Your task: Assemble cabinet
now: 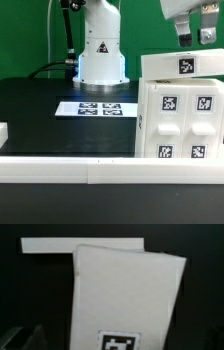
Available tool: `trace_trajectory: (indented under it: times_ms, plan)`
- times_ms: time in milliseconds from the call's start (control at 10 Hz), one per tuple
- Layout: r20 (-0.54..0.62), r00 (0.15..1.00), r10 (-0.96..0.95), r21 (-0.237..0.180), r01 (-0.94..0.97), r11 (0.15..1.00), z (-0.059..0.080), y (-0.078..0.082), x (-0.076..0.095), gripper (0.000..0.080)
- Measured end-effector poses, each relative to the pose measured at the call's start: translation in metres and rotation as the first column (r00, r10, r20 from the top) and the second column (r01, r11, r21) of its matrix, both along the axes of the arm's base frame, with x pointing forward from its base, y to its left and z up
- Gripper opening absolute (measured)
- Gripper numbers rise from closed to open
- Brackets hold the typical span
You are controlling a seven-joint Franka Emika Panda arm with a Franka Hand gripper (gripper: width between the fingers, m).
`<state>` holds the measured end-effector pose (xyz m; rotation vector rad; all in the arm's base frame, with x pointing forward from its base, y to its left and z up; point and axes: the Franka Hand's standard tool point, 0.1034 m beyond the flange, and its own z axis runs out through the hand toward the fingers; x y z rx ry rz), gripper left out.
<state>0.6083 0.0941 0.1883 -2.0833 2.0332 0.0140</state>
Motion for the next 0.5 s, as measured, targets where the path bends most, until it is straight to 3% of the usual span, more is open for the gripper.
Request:
trace_trajectory:
  times_ms: [200,400,500]
  plan:
    - [0.003,1.000,0.027,-0.004,-0.027,1.000,-0.0009,0.0010,-0.0002,0.0797]
    - [0.023,0.972,0.234,-0.054,-0.233,0.971,0.0002,0.0027,0.0035,0.0797]
    - [0.037,0.922,0.384,-0.104,-0.379,0.920,0.0030,0.0044,0.0083,0.0797]
